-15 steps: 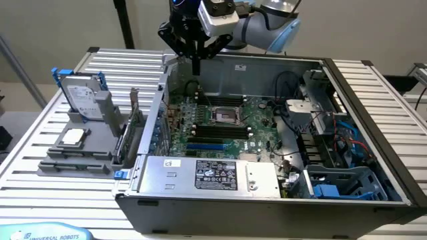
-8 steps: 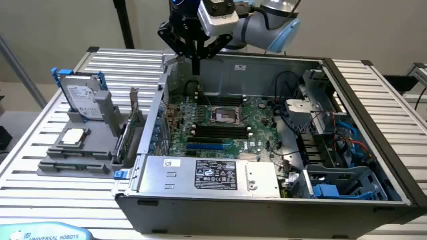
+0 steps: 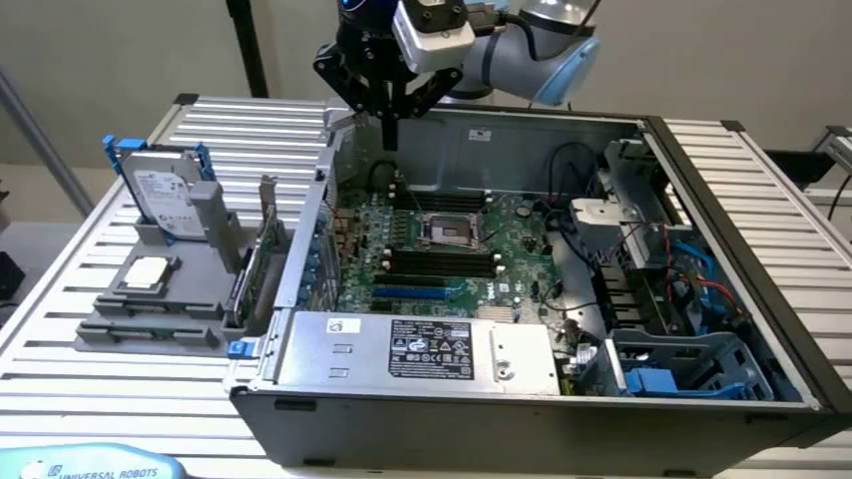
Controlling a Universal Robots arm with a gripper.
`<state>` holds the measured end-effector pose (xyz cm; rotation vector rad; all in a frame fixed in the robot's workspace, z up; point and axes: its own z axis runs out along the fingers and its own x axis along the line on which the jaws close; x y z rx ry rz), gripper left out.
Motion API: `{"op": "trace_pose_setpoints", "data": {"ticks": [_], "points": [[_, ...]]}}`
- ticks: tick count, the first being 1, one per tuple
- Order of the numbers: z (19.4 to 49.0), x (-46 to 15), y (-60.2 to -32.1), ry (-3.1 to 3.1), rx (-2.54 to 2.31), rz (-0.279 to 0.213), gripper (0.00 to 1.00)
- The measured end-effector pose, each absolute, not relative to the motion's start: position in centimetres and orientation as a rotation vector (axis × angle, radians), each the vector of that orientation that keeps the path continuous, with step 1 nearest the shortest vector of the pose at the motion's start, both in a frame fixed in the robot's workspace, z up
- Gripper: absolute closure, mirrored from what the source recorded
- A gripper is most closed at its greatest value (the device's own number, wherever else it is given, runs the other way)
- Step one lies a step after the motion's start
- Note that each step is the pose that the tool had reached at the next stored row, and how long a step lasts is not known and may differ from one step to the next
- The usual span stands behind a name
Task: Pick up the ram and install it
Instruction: 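Reach for the ram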
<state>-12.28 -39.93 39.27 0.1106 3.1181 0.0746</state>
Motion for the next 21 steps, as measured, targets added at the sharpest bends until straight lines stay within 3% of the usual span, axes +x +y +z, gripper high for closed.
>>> {"op": "trace_pose_setpoints", "data": {"ticks": [21], "points": [[39.2,-20.8,-43.2,3.118,0.110,0.075,0.89]]}}
